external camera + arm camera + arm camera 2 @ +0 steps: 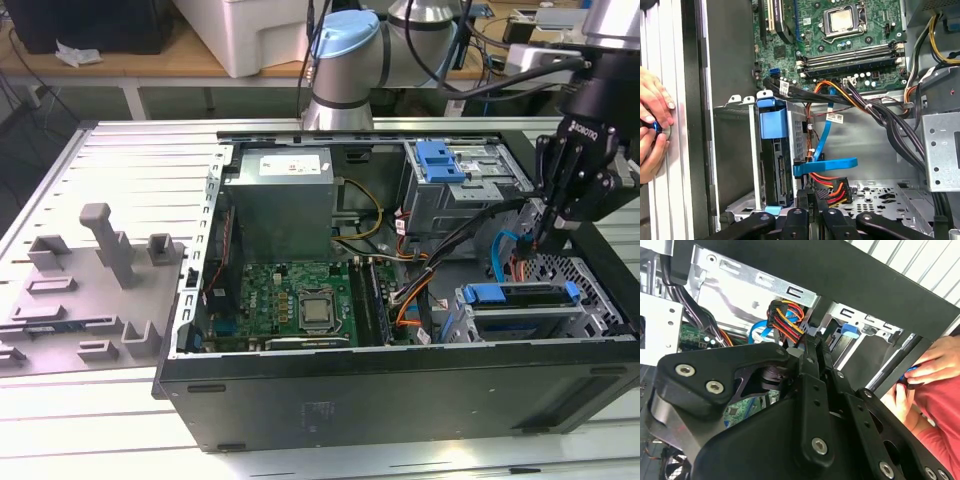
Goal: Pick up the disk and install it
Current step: 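Insert the first disk wire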
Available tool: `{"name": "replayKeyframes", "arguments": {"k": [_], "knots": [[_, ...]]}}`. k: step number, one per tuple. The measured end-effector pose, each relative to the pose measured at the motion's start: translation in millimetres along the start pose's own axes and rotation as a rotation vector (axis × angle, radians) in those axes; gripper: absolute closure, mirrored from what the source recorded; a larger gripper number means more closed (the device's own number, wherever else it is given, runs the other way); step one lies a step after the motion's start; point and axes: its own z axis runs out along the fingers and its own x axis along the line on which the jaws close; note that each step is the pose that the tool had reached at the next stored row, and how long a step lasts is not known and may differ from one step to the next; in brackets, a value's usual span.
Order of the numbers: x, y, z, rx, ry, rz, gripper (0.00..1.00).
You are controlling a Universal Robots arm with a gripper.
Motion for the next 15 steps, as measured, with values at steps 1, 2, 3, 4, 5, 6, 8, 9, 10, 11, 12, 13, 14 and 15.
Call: {"name": "replayKeyframes", "arguments": {"k": [1,2,3,4,5,6,8,9,10,11,12,13,14,15], "knots": [[0.0,0.7,0.1,0.0026,-0.0001,-0.001,0.83],[0.1,1.4,0.1,0.0064,-0.0007,-0.002,0.83],[0.2,2.2,0.2,0.0128,-0.0022,-0.001,0.83],[0.3,2.9,0.3,0.0186,-0.004,0.0,0.83],[0.4,3.7,0.3,0.0262,-0.0062,0.001,0.83],[0.5,4.5,0.4,0.0316,-0.0075,0.002,0.83],[1.0,6.8,0.6,0.0401,-0.0089,0.003,0.83],[1.6,9.9,0.9,0.0445,-0.0093,0.005,0.83],[2.0,12.0,1.1,0.0474,-0.0096,0.005,0.83],[2.3,14.0,1.3,0.05,-0.0099,0.006,0.83],[2.8,15.6,1.4,0.0527,-0.0101,0.007,0.83],[3.5,16.6,1.7,0.0555,-0.0104,0.007,0.83],[4.5,17.4,2.0,0.0607,-0.011,0.008,0.83],[5.9,17.7,2.4,0.0648,-0.0115,0.009,0.83]]}}
